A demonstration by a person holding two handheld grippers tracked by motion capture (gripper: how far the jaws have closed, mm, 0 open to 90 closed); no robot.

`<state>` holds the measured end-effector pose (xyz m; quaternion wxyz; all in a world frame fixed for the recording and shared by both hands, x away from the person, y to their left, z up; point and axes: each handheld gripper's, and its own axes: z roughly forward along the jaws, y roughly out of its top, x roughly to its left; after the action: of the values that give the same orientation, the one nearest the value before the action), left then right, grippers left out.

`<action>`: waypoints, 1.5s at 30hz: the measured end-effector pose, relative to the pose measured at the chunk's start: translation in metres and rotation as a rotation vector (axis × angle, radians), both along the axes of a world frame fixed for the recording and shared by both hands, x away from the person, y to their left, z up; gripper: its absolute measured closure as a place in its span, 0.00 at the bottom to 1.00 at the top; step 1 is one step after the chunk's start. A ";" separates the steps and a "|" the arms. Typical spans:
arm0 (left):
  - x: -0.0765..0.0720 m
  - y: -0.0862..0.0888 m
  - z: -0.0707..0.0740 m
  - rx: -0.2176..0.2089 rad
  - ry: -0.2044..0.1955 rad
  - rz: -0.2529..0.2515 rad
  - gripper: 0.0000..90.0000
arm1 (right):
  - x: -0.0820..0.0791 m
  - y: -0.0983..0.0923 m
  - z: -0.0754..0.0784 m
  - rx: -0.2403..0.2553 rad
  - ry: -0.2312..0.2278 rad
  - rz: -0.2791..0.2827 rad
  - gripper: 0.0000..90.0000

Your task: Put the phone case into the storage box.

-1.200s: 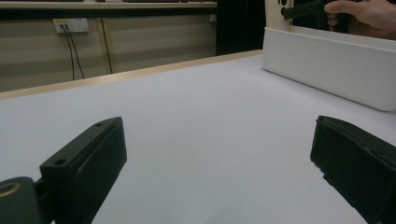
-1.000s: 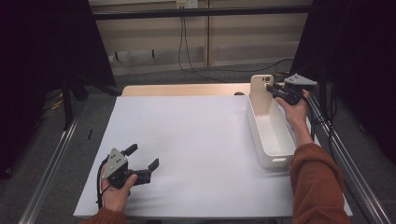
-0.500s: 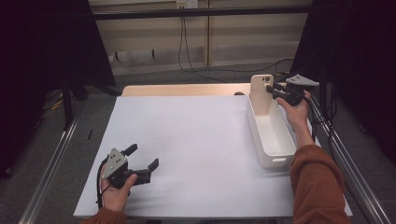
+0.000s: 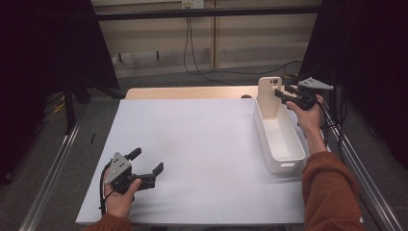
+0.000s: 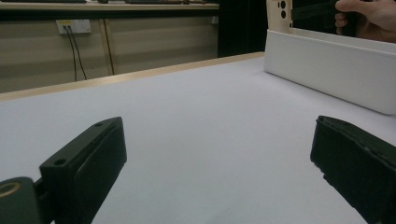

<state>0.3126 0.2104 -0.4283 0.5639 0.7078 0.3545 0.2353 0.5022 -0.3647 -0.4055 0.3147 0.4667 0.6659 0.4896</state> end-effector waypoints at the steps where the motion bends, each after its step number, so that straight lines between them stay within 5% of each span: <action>1: 0.000 0.000 0.000 0.003 -0.003 0.000 0.04 | -0.001 0.000 0.000 0.003 0.000 -0.002 0.49; 18: 0.002 0.000 -0.001 -0.012 0.002 -0.009 0.04 | -0.015 0.008 0.012 0.047 -0.018 -0.013 0.04; 45: 0.000 0.004 0.001 -0.017 -0.006 -0.010 0.04 | -0.047 0.004 0.023 0.046 -0.058 -0.065 0.01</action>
<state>0.3126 0.2139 -0.4275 0.5722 0.7039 0.3513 0.2318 0.4548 -0.3612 -0.3829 0.3389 0.4809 0.6295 0.5075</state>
